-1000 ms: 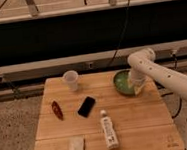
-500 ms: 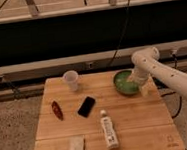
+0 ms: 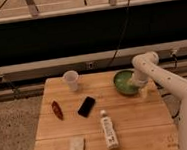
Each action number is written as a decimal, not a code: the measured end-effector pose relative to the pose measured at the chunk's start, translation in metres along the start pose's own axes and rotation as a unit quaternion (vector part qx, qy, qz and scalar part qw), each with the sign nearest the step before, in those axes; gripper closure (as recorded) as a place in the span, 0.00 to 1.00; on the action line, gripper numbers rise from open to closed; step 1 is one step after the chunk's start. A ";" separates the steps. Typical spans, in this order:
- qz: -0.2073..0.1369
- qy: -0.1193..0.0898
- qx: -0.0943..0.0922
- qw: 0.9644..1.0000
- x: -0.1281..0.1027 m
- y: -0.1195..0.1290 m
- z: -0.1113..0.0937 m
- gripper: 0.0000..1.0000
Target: Pick up the ceramic bowl
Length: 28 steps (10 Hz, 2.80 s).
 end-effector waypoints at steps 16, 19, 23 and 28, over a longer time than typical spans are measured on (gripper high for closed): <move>-0.025 0.010 0.012 1.000 0.004 0.003 -0.044 1.00; -0.039 0.019 0.015 0.999 0.005 0.003 -0.070 1.00; -0.059 0.031 0.011 0.998 0.002 -0.006 -0.099 1.00; -0.070 0.040 0.011 0.997 0.001 -0.008 -0.119 1.00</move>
